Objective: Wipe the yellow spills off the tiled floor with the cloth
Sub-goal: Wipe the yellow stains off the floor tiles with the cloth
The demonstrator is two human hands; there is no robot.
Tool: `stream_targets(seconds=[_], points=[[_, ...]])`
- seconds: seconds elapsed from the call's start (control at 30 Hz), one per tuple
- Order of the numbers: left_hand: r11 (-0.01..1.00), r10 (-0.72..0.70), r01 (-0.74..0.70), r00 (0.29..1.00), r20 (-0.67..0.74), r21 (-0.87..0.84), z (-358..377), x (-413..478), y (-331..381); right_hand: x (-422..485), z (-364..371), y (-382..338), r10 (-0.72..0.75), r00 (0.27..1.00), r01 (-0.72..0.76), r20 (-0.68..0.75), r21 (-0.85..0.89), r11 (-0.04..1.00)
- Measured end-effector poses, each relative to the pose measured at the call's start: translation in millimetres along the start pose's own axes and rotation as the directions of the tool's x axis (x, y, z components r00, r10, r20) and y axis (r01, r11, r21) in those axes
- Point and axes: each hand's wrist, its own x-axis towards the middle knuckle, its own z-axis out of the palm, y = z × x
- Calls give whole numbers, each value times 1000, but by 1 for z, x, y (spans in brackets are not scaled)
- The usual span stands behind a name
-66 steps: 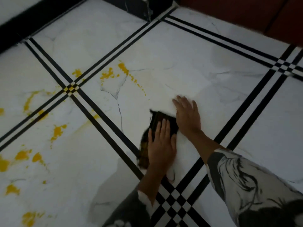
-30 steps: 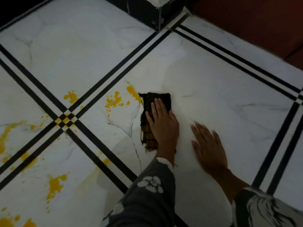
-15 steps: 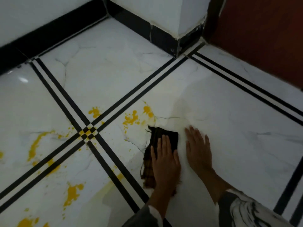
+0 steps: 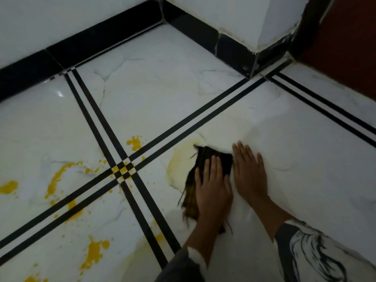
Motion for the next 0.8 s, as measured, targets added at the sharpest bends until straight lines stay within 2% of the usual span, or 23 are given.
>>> stream_targets(seconds=[0.07, 0.1, 0.2, 0.27, 0.33, 0.37, 0.43, 0.5, 0.57, 0.67, 0.8], points=[[995, 100, -101, 995, 21, 16, -12, 48, -5, 1, 1, 1, 0, 1000, -1, -30, -20, 1000], [998, 66, -66, 998, 15, 23, -15, 71, -17, 2, 3, 1, 3, 1000, -3, -27, -17, 1000], [986, -145, 150, 987, -74, 70, -25, 101, -72, 3, 3, 2, 9, 1000, -9, -8, 12, 1000], [960, -273, 280, 951, -146, 26, -23, 78, -98, 3, 3, 1, 5, 1000, -5, 17, -14, 1000], [935, -345, 355, 917, -200, 13, -17, 33, -88, 2, 2, -1, 16, 999, -15, 27, -39, 999], [940, -339, 341, 922, -188, -25, -13, 13, -69, 1, 2, 0, 26, 999, -25, 26, -46, 999], [971, -240, 235, 960, -145, -50, -5, -7, -33, 1, 0, -2, 30, 999, -28, 40, -49, 998], [993, -100, 97, 994, -49, -61, -8, 9, -14, 2, -1, -2, 25, 999, -23, 46, -47, 999], [998, -39, 39, 999, -1, -39, -15, 46, -25, 2, -1, -1, 22, 999, -20, 50, -37, 999], [977, -208, 210, 976, -68, 29, -21, 74, -73, 2, 0, -1, 18, 999, -17, 46, -38, 999], [908, -414, 418, 889, -196, -21, -20, 11, -115, 3, -1, 0, 24, 997, -21, 68, -38, 999]])
